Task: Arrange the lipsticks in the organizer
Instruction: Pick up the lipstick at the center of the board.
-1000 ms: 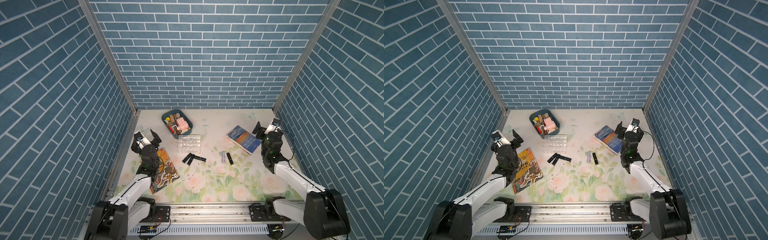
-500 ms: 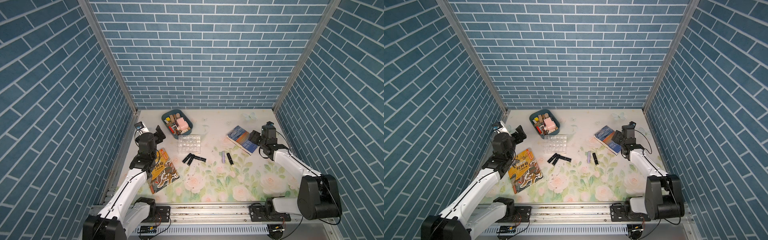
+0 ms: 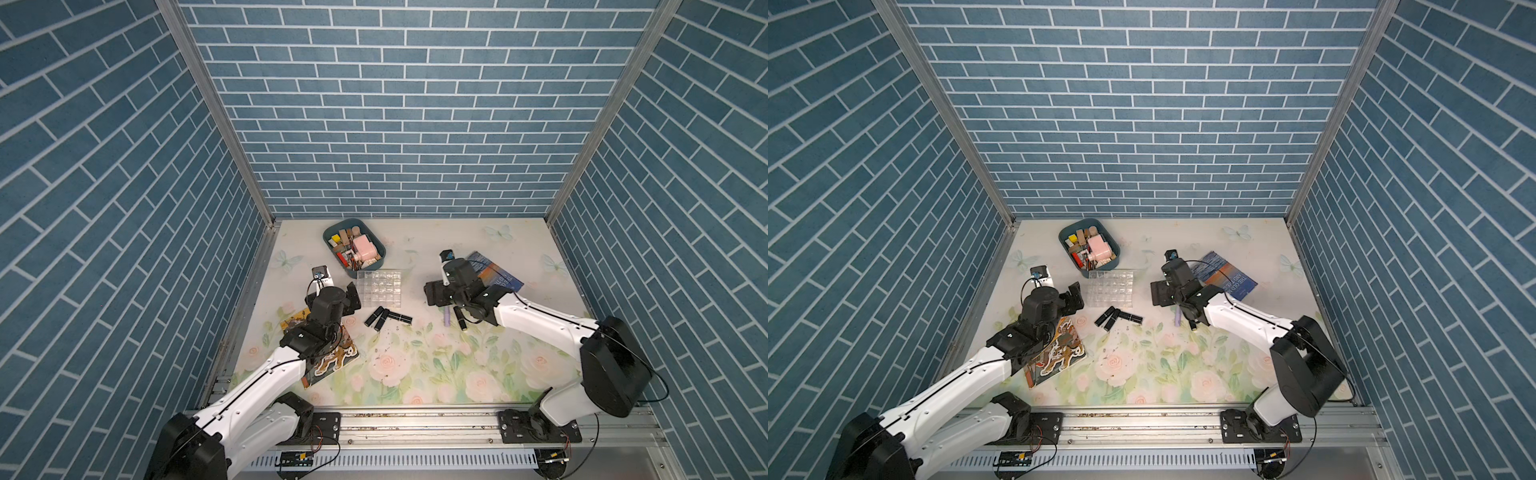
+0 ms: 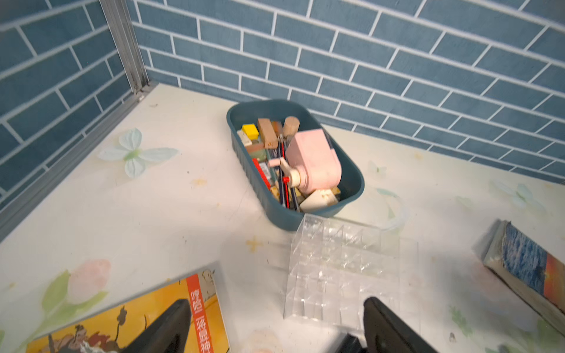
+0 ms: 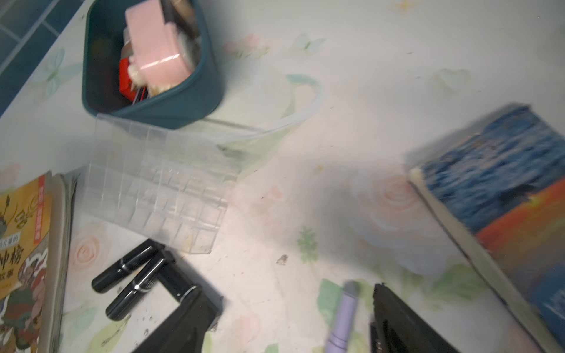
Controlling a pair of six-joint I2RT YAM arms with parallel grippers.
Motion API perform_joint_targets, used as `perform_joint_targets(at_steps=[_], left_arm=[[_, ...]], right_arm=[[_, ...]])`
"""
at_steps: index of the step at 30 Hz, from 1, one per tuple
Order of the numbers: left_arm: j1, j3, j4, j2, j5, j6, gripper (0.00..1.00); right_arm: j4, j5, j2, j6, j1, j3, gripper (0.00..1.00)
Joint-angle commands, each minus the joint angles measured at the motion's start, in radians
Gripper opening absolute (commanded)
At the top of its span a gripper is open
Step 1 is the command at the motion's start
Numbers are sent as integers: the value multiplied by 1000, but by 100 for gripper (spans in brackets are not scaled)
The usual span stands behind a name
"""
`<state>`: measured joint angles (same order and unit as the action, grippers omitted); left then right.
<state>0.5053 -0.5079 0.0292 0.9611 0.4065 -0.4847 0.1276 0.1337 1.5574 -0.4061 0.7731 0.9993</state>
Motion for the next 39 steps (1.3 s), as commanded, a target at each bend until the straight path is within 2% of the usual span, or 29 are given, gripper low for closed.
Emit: perform_joint_targets(at_steps=[1, 4, 7, 15, 19, 24, 28, 34, 39], left_arm=[[16, 47, 20, -11, -38, -58, 89], [19, 60, 33, 40, -64, -60, 88], [22, 41, 72, 111, -108, -74, 86], [38, 1, 126, 211, -131, -63, 84], [67, -41, 122, 223, -113, -74, 85], [202, -96, 177, 289, -29, -130, 86], [210, -90, 190, 301, -34, -137, 87], [210, -45, 246, 261, -10, -107, 87], [210, -55, 270, 264, -38, -104, 87]], right_arm=[[-1, -65, 94, 31, 47, 68, 81], [-26, -102, 137, -4, 74, 73, 66], [15, -44, 140, -32, 72, 78, 60], [166, 88, 48, -89, -36, 22, 66], [186, 54, -9, -162, -120, -53, 63], [139, 29, 24, -224, -120, -58, 54], [117, 24, 62, -254, -114, -59, 48], [121, 34, 134, -250, -80, -9, 46], [139, 62, 195, -265, -61, 33, 46]])
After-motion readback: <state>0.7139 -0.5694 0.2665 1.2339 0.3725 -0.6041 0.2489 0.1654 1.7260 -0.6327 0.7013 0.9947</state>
